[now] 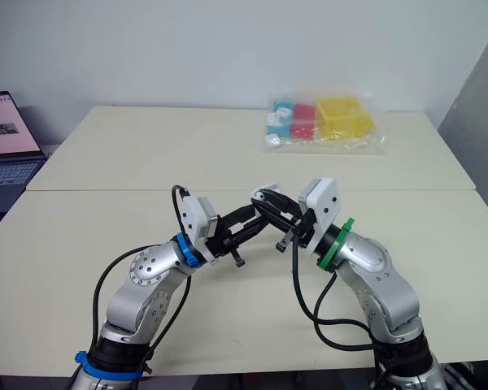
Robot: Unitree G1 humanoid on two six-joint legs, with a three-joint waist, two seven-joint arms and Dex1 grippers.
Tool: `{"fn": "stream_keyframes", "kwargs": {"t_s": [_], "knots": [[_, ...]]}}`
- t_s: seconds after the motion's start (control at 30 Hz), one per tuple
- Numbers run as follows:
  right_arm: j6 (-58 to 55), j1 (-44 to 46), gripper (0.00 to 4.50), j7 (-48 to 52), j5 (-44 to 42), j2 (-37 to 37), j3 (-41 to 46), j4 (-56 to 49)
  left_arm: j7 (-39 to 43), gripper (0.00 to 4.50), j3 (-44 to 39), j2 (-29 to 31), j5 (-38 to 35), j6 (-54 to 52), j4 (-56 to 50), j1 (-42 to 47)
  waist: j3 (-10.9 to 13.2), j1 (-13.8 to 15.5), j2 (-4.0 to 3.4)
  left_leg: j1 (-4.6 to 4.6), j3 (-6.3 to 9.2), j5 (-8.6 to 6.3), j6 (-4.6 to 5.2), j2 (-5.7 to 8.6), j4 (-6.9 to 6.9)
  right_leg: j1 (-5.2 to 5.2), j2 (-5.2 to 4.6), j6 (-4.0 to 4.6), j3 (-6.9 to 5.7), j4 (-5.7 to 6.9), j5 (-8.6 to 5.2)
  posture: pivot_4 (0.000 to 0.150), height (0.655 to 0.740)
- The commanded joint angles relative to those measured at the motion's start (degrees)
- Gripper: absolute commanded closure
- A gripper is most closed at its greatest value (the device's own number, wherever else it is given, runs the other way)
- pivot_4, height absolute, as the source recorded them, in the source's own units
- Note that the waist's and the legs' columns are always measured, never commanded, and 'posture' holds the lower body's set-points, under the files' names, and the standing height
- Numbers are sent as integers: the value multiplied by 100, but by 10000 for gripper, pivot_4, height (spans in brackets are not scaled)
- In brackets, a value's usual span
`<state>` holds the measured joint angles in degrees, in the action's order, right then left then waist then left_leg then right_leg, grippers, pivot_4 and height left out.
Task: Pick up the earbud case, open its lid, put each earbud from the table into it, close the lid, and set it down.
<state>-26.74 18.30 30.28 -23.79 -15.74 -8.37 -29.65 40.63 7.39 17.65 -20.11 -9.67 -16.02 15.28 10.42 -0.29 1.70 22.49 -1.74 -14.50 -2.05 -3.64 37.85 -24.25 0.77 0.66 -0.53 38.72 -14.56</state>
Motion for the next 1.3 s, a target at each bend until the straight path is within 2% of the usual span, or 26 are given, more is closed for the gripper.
{"fn": "stream_keyframes", "kwargs": {"t_s": [0.03, 0.3, 0.63, 0.67, 0.7, 0.9, 1.03, 1.23, 1.3], "knots": [[115, -83, 40770, 0, 4, -1, -30, -136, -27, 37167, -46, -50, -70, 97, -193, 26, 0, 0, 0, 0, 0, 0, 0, 0, 0, 0, 0, 0, 1, 0, 0, 1500, 7400], [-62, -174, 40770, -92, -153, 29, 53, -121, -42, 37167, -64, -53, -78, 99, -205, 35, 0, 0, 0, 0, 0, 0, 0, -1, 0, 0, 0, 0, 0, -1, 0, 1500, 7400], [-166, -141, 8274, -207, -154, -100, 127, -306, -83, 37167, -57, -26, -90, 74, -275, -8, 0, 0, 0, 0, 0, 0, 0, -1, -1, 0, 0, 0, 0, -2, 0, 1500, 7400], [-182, -132, 3305, -214, -172, -112, 140, -330, -93, 37167, -54, -22, -94, 69, -280, -9, 0, 0, 0, 0, 0, 0, 0, 0, -1, 0, 0, 0, 0, -2, 0, 1500, 7400], [-192, -131, 639, -219, -186, -121, 144, -347, -97, 37167, -53, -19, -97, 67, -286, -14, 0, 0, 0, 0, 0, 0, 0, 0, -1, 0, 0, 0, 0, -2, 0, 1500, 7400], [-285, -109, 0, -284, -266, -228, 238, -486, -102, 37168, -52, -16, -95, 65, -303, -34, 0, 0, 0, 1, 0, 0, 0, -1, -3, -1, 0, 0, 0, -4, 0, 1500, 7400], [-525, -19, 0, -224, -661, -467, 583, -871, -99, 37168, -61, 5, -83, 56, -286, -40, 0, 1, 0, 3, 0, 0, 0, 0, -2, -1, -1, 0, 0, -5, 0, 1500, 7400], [-1131, 231, 0, -39, -1519, -1117, 1138, -1228, -73, 37168, -39, 18, -50, 87, -244, -70, 1, 2, -1, 6, 0, 0, 0, 0, -4, -2, -2, 0, -1, -11, 0, 1500, 7400], [-1360, 617, 0, 249, -1691, -1627, 1358, -1029, -42, 37168, -25, 12, -66, 95, -232, -63, 3, -2, -4, 6, 1, 0, 0, -1, -4, -2, 0, 0, -3, -11, 0, 1500, 7400]]}}
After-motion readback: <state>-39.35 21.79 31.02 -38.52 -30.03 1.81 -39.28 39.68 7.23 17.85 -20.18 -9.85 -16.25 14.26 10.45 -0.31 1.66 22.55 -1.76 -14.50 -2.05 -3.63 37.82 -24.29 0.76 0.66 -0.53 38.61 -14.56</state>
